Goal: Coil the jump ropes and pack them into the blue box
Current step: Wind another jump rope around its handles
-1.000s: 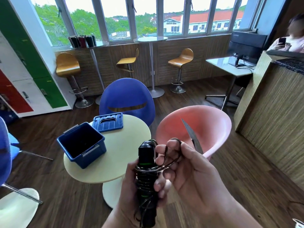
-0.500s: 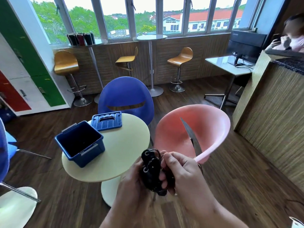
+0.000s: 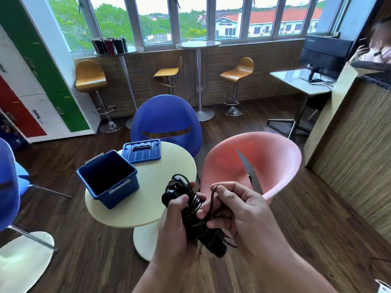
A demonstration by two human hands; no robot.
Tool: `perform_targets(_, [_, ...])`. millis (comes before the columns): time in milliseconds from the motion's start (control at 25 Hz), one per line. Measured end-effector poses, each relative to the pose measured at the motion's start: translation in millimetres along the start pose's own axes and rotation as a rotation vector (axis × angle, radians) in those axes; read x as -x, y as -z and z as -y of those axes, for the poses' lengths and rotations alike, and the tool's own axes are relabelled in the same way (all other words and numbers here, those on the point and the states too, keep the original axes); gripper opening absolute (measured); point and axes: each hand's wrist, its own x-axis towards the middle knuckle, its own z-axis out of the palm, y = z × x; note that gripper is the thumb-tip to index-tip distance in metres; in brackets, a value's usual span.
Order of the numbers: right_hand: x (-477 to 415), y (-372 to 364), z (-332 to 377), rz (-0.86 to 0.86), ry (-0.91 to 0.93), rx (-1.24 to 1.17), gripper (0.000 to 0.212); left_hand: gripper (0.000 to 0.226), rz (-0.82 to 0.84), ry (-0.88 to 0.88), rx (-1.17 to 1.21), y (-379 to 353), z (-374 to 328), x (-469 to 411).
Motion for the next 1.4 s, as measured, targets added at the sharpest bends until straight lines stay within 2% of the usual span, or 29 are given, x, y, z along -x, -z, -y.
perform_targets(160, [4, 12, 12, -0.014, 0.178, 0.246, 0.008, 0.023, -0.167, -0.084, -0.081, 12, -3, -11])
perform_targets(320, [3, 22, 17, -0.066, 0.277, 0.561, 0.022, 0.018, -0.225, -0.118, -0.085, 5, -12, -12])
perform_targets(400, [3, 24, 13, -0.128, 0.367, 0.818, 0.014, 0.019, -0.275, -0.168, -0.075, 0, -14, -10])
perform_targets(480, [3, 27, 6, -0.145, 0.411, 0.934, 0.013, 0.020, -0.311, -0.216, -0.050, -1, -16, -9])
perform_targets(600, [0, 31, -1, -0.085, 0.300, 0.726, 0.023, 0.018, -0.289, -0.296, -0.064, 2, -15, -9])
perform_targets(760, [-9, 26, -9, -0.072, 0.134, 0.402, 0.017, 0.032, -0.212, -0.306, -0.079, 3, -13, -5])
perform_targets(800, [-11, 24, -11, -0.078, 0.098, 0.354, 0.022, 0.036, -0.184, -0.303, -0.073, 2, -12, -3])
perform_targets(840, [-13, 23, -12, -0.074, 0.063, 0.332, 0.026, 0.038, -0.167, -0.306, -0.076, 1, -12, -1])
perform_targets(920, [-15, 21, -14, -0.065, 0.039, 0.374, 0.018, 0.037, -0.164, -0.322, -0.090, 1, -12, 1])
perform_targets(1120, [-12, 21, -16, -0.014, 0.144, 0.342, 0.011, 0.024, -0.242, -0.312, -0.098, 0, -14, -1])
perform_targets(1240, [-11, 20, -15, 0.043, 0.042, 0.209, 0.020, 0.023, -0.254, -0.313, -0.097, 4, -15, -5])
perform_targets(1320, [-10, 23, -14, 0.114, -0.036, 0.158, 0.012, 0.026, -0.262, -0.313, -0.091, 7, -15, -8])
perform_targets(1400, [-10, 25, -13, 0.147, -0.062, 0.156, 0.013, 0.027, -0.277, -0.317, -0.100, 9, -16, -9])
